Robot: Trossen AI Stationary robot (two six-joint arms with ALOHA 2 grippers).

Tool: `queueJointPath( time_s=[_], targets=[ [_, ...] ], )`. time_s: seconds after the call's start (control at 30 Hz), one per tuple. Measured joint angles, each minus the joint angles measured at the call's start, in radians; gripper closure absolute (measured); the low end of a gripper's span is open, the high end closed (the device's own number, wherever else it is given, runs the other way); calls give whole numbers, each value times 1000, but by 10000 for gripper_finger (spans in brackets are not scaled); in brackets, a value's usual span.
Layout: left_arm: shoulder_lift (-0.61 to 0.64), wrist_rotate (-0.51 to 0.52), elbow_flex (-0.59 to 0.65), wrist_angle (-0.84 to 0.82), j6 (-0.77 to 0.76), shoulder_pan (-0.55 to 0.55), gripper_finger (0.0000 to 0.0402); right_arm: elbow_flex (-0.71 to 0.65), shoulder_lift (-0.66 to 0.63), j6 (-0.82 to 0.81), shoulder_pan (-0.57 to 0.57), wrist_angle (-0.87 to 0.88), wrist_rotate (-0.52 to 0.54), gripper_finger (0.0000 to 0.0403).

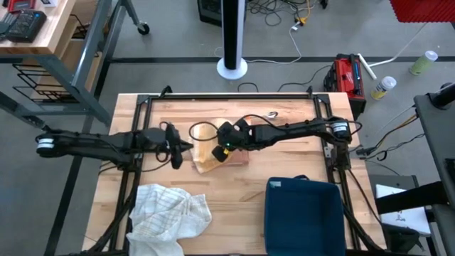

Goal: Fold towel
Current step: Stack the folded yellow towel on top of the folded brown towel

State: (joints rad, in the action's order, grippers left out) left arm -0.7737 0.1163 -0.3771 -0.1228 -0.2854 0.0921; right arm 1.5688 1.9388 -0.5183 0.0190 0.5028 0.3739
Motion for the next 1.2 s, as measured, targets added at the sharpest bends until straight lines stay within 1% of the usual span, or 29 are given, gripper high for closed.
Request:
queueJointPath(
  time_s=[0.07,0.17,0.23,0.3,0.37,0.43,0.5,0.57,0.63,0.7,0.77,0.83,0.9,0.93,1.0,1.07,1.1,1.2],
  targets=[
    [-58,-30,-1,9,23,0,390,0,0,3,-2,33,1,394],
    [-151,-60,0,8,42,-7,371,0,0,-28,0,122,1,370],
    [-209,-82,0,7,58,-23,350,0,0,-31,0,176,4,348],
    [-266,-86,0,41,85,-44,325,0,0,-9,-2,215,3,325],
    [-307,-85,0,60,116,-66,299,0,0,41,-2,254,1,303],
    [-342,-80,-1,113,145,-82,273,0,-2,119,-2,293,2,284],
    [-360,-78,-9,121,176,-94,252,0,-5,201,-4,343,7,267],
    [-383,-77,-29,123,211,-104,236,0,-6,283,-6,381,35,253],
    [-400,-61,-46,122,250,-113,226,-1,-9,364,-9,423,70,242],
    [-428,-22,-67,113,278,-122,220,-1,-21,424,-10,446,98,234],
    [-453,7,-88,89,300,-126,217,-2,-41,471,-9,452,99,229],
    [-488,14,-115,70,318,-133,215,-2,-64,516,-10,448,98,225],
    [-525,15,-136,45,336,-146,215,-2,-86,555,-14,450,69,225],
    [-544,16,-146,30,342,-152,215,-2,-96,571,-15,445,29,225],
    [-587,26,-169,15,347,-160,218,-13,-117,593,-17,425,-80,227],
    [-622,55,-186,-12,347,-167,222,-40,-123,614,-27,348,-181,230],
    [-640,71,-194,-22,348,-170,225,-56,-122,618,-33,319,-201,232],
    [-682,91,-213,-28,333,-172,237,-116,-111,638,-59,236,-200,237]
  ],
)
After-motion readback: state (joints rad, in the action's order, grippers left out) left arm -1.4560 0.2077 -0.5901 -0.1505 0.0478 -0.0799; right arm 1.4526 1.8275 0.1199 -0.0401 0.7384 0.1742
